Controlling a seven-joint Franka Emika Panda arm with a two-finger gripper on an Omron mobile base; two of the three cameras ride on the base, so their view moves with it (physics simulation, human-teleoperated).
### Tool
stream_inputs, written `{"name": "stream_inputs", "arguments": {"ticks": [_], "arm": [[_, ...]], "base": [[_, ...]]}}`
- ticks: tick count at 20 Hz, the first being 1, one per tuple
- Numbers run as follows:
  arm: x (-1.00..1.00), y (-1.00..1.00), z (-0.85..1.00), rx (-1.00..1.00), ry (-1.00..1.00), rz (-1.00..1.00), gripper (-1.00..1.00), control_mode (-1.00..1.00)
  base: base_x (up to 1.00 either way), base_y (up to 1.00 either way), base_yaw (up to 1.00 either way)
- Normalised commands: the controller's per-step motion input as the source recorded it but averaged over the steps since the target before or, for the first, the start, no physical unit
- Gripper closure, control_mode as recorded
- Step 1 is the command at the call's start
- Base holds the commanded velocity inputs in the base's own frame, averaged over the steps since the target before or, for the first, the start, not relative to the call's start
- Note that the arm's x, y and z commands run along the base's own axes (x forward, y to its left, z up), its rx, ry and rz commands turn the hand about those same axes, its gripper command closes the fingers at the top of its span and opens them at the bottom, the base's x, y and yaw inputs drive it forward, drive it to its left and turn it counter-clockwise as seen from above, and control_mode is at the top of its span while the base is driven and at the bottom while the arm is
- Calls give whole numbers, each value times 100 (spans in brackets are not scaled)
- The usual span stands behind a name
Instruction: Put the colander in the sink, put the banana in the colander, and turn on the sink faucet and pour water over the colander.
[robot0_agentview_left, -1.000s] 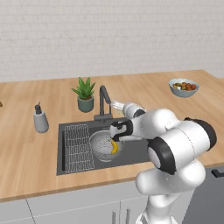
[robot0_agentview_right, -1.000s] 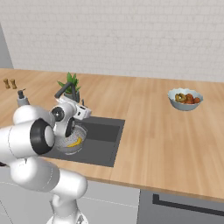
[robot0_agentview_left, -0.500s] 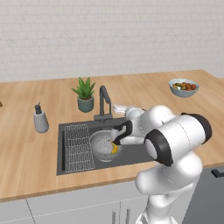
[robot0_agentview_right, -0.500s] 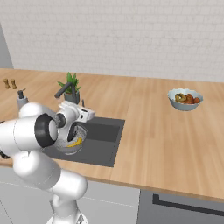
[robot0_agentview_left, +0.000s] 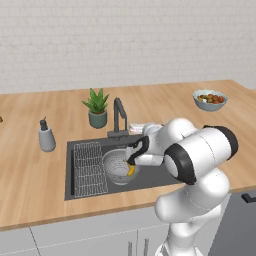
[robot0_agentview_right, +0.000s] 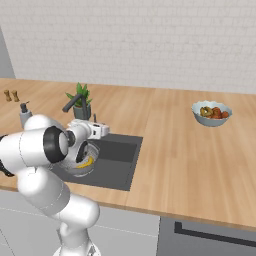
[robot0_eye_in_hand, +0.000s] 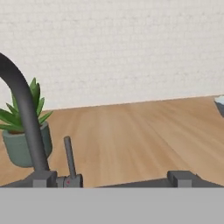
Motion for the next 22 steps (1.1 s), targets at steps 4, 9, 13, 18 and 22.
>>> {"name": "stream_inputs", "arguments": {"ticks": [4,9,13,18,22], "arm": [[6,1,-1,-3,-1,6,-100,-100],[11,0,-19,0,-10,6,-100,-100],[13,0,-22,0,-6,12,-100,-100],[14,0,-22,0,0,13,-100,-100],[7,0,-11,0,-2,12,-100,-100]], "base": [[0,0,0],[0,0,0],[0,0,0],[0,0,0],[0,0,0]]}}
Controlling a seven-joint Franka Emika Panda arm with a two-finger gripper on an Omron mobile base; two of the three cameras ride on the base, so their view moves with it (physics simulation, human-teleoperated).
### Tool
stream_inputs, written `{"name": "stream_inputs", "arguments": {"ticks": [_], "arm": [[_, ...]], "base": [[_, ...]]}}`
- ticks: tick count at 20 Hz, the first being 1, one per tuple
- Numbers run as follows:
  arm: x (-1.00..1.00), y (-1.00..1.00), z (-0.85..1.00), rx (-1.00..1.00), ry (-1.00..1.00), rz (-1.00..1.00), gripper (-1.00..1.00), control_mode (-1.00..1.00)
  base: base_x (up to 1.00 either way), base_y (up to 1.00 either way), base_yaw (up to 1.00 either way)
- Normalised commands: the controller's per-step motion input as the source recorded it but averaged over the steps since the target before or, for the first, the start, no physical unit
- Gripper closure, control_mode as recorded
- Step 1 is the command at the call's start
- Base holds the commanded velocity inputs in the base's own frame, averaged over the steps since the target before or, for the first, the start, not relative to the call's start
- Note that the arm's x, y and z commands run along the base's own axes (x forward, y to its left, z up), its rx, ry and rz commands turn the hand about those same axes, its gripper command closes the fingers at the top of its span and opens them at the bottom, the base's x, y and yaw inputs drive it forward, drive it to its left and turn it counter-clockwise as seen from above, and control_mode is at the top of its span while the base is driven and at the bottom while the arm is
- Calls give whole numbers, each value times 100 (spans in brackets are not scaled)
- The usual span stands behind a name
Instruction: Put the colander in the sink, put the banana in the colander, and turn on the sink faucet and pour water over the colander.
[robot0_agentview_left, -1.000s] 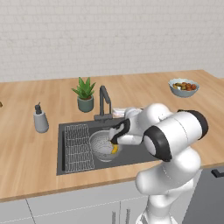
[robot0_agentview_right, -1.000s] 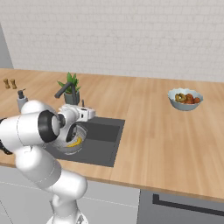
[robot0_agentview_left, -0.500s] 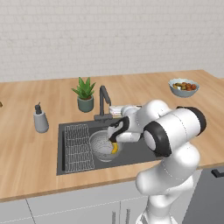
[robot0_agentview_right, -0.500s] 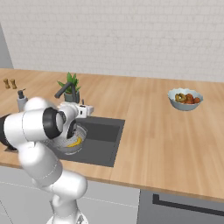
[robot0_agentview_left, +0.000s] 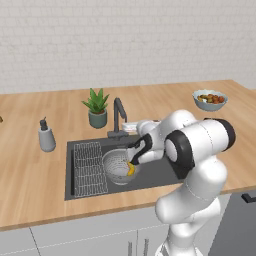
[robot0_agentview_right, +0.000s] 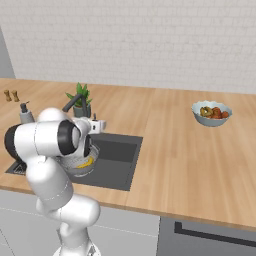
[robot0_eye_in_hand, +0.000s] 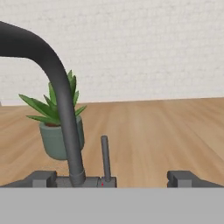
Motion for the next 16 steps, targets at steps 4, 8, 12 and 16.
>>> {"name": "stream_inputs", "arguments": {"ticks": [4,8,12,16], "arm": [[1,-4,-12,0,-2,7,-100,-100],[7,-16,-23,0,-4,0,-100,-100],[7,-26,-43,0,-5,0,-100,-100],[7,-5,-37,0,-5,0,-100,-100]], "base": [[0,0,0],[0,0,0],[0,0,0],[0,0,0]]}}
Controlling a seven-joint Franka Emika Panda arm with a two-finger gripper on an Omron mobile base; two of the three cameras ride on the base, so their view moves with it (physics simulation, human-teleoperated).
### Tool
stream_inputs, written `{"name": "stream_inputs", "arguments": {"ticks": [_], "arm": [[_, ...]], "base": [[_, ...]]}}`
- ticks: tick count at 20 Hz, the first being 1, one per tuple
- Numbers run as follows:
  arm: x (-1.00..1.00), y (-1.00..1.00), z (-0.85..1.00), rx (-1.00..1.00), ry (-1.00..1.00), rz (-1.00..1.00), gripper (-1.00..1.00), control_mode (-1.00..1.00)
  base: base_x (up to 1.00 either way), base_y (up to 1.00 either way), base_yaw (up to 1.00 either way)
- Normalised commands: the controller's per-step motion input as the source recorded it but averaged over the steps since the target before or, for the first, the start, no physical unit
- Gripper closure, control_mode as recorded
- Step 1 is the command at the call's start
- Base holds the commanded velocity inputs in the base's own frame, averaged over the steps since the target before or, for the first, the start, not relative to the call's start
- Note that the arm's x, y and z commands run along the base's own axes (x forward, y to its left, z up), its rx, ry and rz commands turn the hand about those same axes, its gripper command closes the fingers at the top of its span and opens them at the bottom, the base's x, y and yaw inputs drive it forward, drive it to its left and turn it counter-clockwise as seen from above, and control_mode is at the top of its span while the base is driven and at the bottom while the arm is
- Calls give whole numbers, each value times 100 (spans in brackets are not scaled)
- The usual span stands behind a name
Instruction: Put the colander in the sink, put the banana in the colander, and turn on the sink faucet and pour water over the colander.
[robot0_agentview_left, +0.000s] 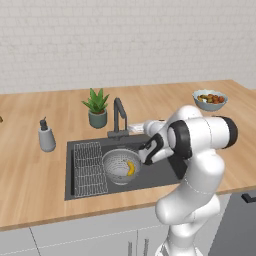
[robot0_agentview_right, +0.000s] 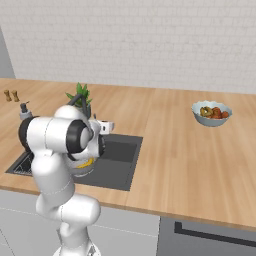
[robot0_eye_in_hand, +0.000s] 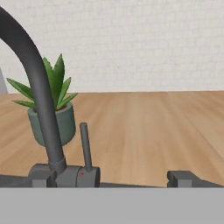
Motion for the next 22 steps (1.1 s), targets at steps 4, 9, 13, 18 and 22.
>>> {"name": "stream_inputs", "arguments": {"ticks": [4,9,13,18,22], "arm": [[11,0,-26,0,-3,0,-100,-100],[17,1,-31,0,-3,0,-100,-100],[18,0,-31,0,-3,0,-100,-100],[17,2,-26,0,-3,0,-100,-100],[13,11,-10,0,-2,0,-100,-100]], "base": [[0,0,0],[0,0,0],[0,0,0],[0,0,0],[0,0,0]]}}
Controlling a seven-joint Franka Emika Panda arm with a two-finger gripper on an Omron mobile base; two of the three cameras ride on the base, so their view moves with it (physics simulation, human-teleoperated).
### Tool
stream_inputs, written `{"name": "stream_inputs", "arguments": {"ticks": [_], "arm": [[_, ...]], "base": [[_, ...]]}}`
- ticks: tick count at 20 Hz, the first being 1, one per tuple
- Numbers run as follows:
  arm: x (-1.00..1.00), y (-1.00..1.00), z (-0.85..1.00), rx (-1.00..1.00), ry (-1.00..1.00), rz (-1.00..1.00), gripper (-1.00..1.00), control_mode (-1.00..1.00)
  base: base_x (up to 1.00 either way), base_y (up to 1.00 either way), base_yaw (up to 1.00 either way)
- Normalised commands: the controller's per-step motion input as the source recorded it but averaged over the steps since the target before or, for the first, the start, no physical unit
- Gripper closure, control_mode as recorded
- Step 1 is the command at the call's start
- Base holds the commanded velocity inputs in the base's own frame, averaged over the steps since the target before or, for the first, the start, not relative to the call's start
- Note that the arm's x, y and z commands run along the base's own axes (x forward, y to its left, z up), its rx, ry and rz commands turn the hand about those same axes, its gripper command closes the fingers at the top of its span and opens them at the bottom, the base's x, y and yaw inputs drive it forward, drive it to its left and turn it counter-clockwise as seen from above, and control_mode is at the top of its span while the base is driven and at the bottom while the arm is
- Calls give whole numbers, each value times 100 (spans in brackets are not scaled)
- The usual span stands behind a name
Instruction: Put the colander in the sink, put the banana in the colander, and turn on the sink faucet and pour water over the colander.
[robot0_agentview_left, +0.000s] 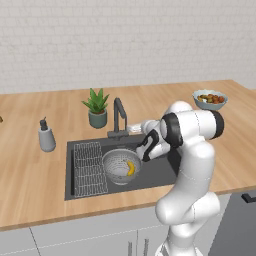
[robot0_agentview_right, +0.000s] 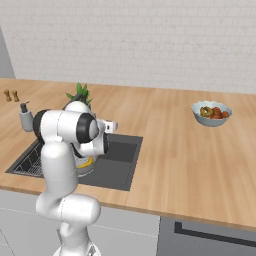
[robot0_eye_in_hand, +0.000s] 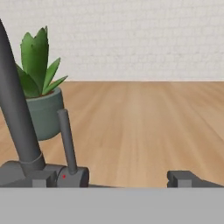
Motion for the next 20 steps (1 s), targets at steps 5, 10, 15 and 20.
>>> {"name": "stream_inputs", "arguments": {"ticks": [5,10,15,20], "arm": [[13,14,-2,0,-1,0,-100,-100],[12,18,0,0,-1,0,-100,-100],[25,5,0,0,0,0,-100,-100],[31,0,0,0,0,0,-100,-100]], "base": [[0,0,0],[0,0,0],[0,0,0],[0,0,0]]}}
